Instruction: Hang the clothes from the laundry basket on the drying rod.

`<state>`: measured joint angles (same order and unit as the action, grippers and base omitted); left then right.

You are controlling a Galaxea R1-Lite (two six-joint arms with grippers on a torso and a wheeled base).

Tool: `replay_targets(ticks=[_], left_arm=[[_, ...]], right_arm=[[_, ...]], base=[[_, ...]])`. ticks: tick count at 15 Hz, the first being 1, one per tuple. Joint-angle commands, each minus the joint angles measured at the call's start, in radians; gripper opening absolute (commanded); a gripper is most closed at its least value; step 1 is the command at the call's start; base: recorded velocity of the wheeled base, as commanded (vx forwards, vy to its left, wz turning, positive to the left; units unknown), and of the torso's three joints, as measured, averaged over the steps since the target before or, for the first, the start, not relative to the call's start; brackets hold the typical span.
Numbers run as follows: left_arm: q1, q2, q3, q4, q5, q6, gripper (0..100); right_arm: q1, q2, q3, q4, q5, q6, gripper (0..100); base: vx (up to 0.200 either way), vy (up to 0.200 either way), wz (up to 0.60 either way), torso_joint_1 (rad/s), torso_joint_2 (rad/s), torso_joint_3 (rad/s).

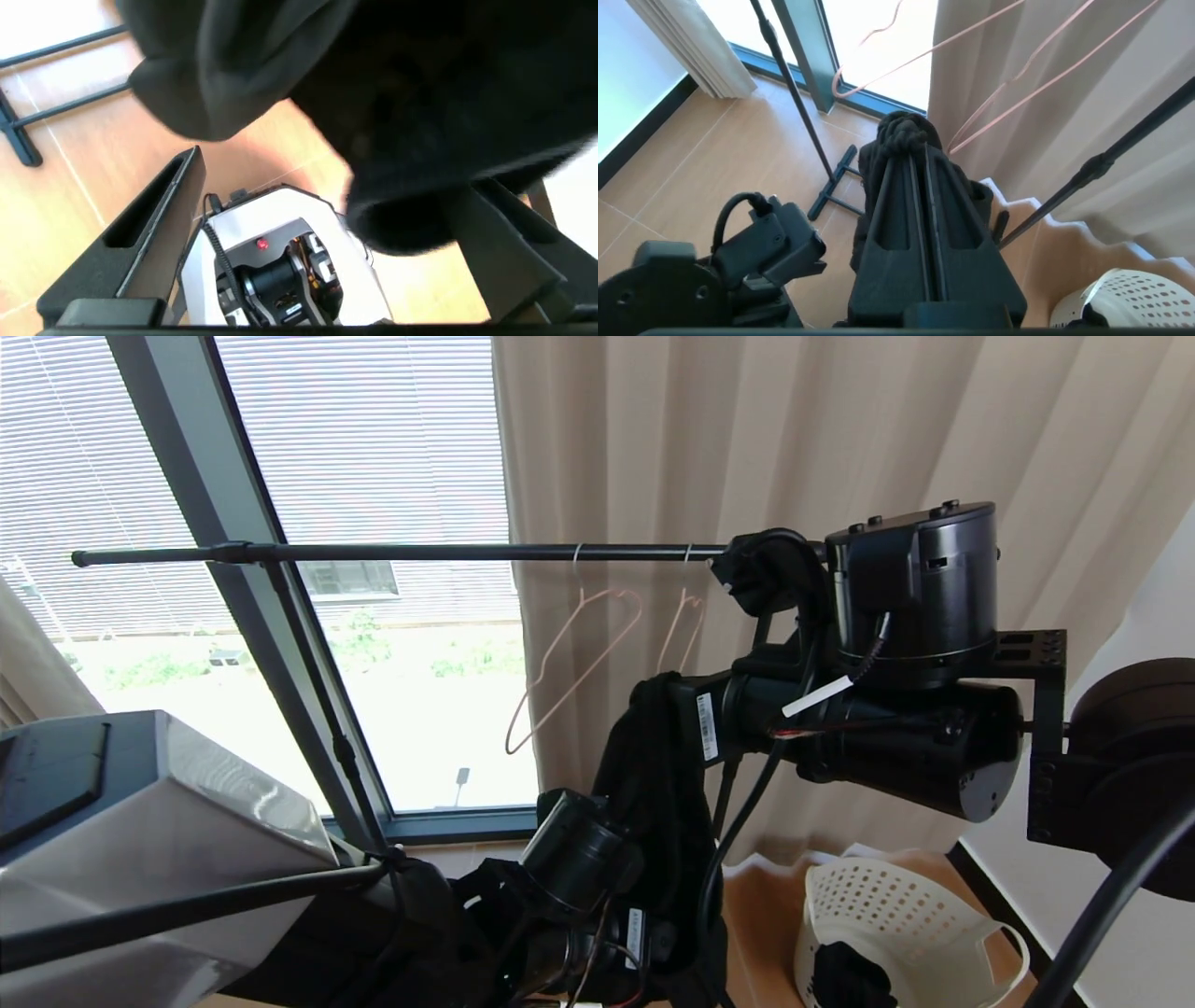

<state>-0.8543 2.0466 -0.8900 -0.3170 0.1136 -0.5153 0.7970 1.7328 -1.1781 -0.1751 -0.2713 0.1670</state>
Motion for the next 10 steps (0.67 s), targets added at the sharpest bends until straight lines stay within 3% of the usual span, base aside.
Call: replay_targets(ticks=[1,9,10], left_arm=[[0.0,0.043,-0.01,-0.001,0.003,-0.005,100],[-0.019,0.049,0.002,-0.001,0.031,-0.002,100],[-0.019,0.04,0.005,0.001,0.041,0.0,0]], right_arm=[[-0.002,-0.025,0.005,0.002,0.001,-0.001,0],[-0.052,-0.032,-0.002,-0.001,-0.002,-0.001,0],[-0.059,-0.03,-0.002,-0.003,-0.003,-0.001,0]], base=[[0.0,0.0,0.0,0.0,0.0,0.0],[0.0,0.0,0.0,0.0,0.0,0.0],[0.0,0.0,0.0,0.0,0.0,0.0]])
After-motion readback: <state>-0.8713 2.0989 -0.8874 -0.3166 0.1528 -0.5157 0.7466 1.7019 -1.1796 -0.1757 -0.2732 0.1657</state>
